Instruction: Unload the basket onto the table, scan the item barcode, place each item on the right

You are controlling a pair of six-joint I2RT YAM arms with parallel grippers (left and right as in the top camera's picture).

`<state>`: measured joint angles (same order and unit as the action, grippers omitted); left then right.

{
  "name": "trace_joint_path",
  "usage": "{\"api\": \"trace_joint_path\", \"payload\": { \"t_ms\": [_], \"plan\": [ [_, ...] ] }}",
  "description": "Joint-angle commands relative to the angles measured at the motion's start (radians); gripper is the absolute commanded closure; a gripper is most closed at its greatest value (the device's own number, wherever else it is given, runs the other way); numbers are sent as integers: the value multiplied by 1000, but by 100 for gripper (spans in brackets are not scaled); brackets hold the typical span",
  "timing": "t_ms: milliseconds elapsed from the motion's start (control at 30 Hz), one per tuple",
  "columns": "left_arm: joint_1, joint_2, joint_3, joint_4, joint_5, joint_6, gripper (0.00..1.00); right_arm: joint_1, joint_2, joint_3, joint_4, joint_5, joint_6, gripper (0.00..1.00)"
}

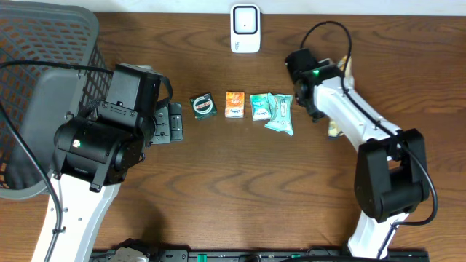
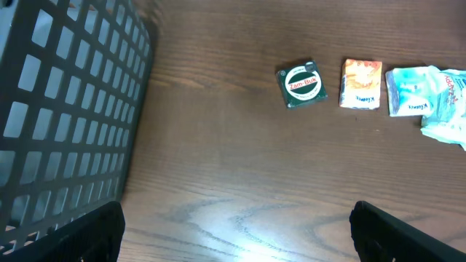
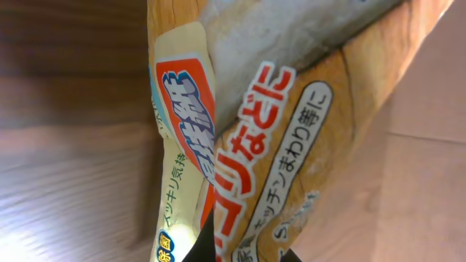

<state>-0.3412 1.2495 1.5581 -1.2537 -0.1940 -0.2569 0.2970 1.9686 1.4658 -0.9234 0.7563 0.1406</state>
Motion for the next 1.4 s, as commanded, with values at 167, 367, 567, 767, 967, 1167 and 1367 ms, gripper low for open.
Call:
{"api": "trace_joint_path", "payload": {
  "t_ms": [167, 367, 567, 767, 967, 1167, 1367],
  "plan": [
    [5, 5, 8, -3, -17, 9, 2, -155, 23, -17, 68, 39, -52, 99],
    [5, 5, 8, -3, -17, 9, 2, -200, 29, -17, 91, 86, -97, 99],
    [5, 5, 8, -3, -17, 9, 2, -204, 30, -37, 123, 45, -98, 99],
    [5, 5, 8, -3, -17, 9, 2, -204, 30, -127, 201, 195, -114, 99],
    [5, 5, 8, -3, -17, 9, 2, -193, 30, -161, 210, 194, -111, 96],
    [5, 5, 8, -3, -17, 9, 2, -111, 30, -162, 229, 53, -112, 81],
    [5, 5, 8, -3, -17, 9, 2, -1, 30, -162, 256, -219, -112, 77]
  ]
}}
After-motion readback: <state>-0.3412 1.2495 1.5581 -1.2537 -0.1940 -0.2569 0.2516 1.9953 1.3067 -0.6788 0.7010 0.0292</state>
